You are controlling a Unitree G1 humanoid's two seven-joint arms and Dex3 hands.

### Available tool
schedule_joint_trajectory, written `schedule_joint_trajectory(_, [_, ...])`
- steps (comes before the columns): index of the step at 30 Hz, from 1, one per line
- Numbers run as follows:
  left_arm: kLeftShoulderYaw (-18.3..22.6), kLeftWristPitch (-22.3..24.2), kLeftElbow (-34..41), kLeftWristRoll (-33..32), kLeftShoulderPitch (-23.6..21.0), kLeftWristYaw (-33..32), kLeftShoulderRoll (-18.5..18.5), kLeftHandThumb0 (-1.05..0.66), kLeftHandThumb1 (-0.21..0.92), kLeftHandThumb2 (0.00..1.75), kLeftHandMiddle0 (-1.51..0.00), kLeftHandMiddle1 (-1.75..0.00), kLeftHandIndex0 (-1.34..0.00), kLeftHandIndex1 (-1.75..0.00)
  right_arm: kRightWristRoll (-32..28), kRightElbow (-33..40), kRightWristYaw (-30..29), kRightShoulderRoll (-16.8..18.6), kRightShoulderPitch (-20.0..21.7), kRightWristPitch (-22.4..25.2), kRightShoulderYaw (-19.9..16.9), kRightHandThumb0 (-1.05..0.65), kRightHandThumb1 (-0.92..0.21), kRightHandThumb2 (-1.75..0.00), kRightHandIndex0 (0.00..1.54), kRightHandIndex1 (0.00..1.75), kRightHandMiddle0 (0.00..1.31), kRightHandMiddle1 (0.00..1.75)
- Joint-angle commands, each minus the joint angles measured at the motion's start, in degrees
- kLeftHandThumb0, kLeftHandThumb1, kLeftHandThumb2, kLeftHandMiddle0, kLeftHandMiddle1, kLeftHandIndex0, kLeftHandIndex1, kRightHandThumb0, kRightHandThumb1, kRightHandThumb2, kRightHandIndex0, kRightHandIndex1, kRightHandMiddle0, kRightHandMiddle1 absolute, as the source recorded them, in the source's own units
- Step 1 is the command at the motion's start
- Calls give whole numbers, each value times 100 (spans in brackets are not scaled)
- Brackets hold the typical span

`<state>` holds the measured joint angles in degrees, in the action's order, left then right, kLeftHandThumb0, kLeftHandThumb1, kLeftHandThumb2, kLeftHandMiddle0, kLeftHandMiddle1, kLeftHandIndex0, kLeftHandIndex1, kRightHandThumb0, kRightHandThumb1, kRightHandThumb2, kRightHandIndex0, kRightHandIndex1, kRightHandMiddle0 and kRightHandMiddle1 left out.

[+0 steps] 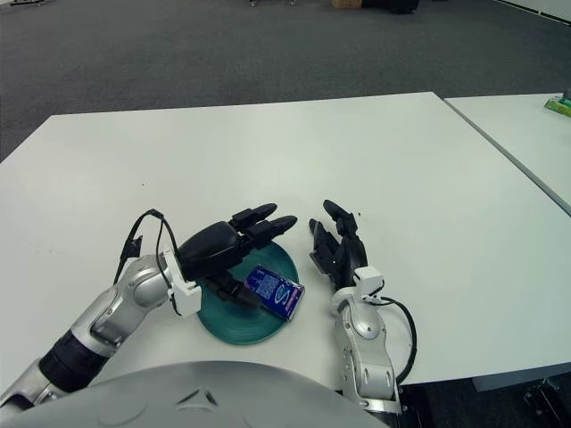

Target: Put the gum into the plate.

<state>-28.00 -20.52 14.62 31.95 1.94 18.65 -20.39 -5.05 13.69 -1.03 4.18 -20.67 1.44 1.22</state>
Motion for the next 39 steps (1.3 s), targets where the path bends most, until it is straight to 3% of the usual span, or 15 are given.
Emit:
schedule_joint_trajectory(1, [283,84,19,-199,193,-206,9,-105,92,42,0,0,0,0,44,-146,-118,94,43,-15,-21,-60,-92,-78,51,4,0,68])
schedule_joint_trajectory(6, [1070,793,402,-1078,763,-276,205,-105,92,49,0,0,0,0,101,-183,-198,123,41,-101,-2,-61,-92,-76,58,8,0,75])
schedule_joint_trajectory(8, [1172,1457,539,-1198,1042,-830,986,-105,92,63,-6,-3,-4,-3,114,-175,-214,130,25,-118,13,-62,-92,-76,58,8,0,76])
schedule_joint_trajectory(9, [1180,1650,586,-1222,1108,-983,1192,-105,92,72,-13,-4,-3,-19,117,-173,-218,131,21,-124,18,-63,-92,-76,58,8,0,76])
schedule_joint_trajectory(10, [1463,2071,671,-1522,1179,-1166,1464,-100,92,94,-17,-4,-2,-20,123,-162,-223,132,11,-128,25,-64,-92,-77,58,8,0,76])
schedule_joint_trajectory(11, [1790,2520,764,-1814,1217,-1322,1691,-101,92,95,-23,-5,-4,-31,124,-150,-227,133,3,-127,31,-64,-92,-77,58,7,0,76])
schedule_joint_trajectory(13, [2152,3068,893,-2121,1254,-1494,1957,-102,92,100,-39,-8,-6,-69,125,-136,-232,135,-7,-126,38,-65,-92,-77,57,7,0,75])
schedule_joint_trajectory(18, [2505,3847,1145,-2115,1236,-2025,2499,-98,92,102,-55,-13,-20,-98,58,-91,-222,176,-32,-59,48,-67,-92,-74,57,7,0,74])
schedule_joint_trajectory(20, [2615,3967,1189,-2244,1221,-2085,2590,-96,92,101,-59,-18,-26,-103,52,-55,-221,190,-51,-36,69,-67,-92,-74,57,7,0,73])
schedule_joint_trajectory(22, [2705,4028,1235,-2381,1223,-2092,2639,-93,92,99,-55,-42,-34,-107,54,-32,-224,203,-63,-19,80,-67,-92,-73,56,6,0,73])
schedule_joint_trajectory(25, [2854,3892,1233,-2629,1284,-2076,2677,-91,92,96,-53,-61,-41,-111,54,-3,-236,241,-91,-4,95,-67,-92,-72,55,6,0,72])
schedule_joint_trajectory(34, [3200,3100,963,-3332,1706,-1903,2647,-89,92,91,-54,-77,-51,-117,21,-156,-224,287,-91,-107,77,-67,-92,-71,56,6,0,70])
schedule_joint_trajectory(39, [3289,2740,804,-3624,1931,-1817,2658,-90,92,90,-52,-79,-48,-118,-26,-283,-206,301,-69,-184,69,-66,-92,-72,57,6,0,71])
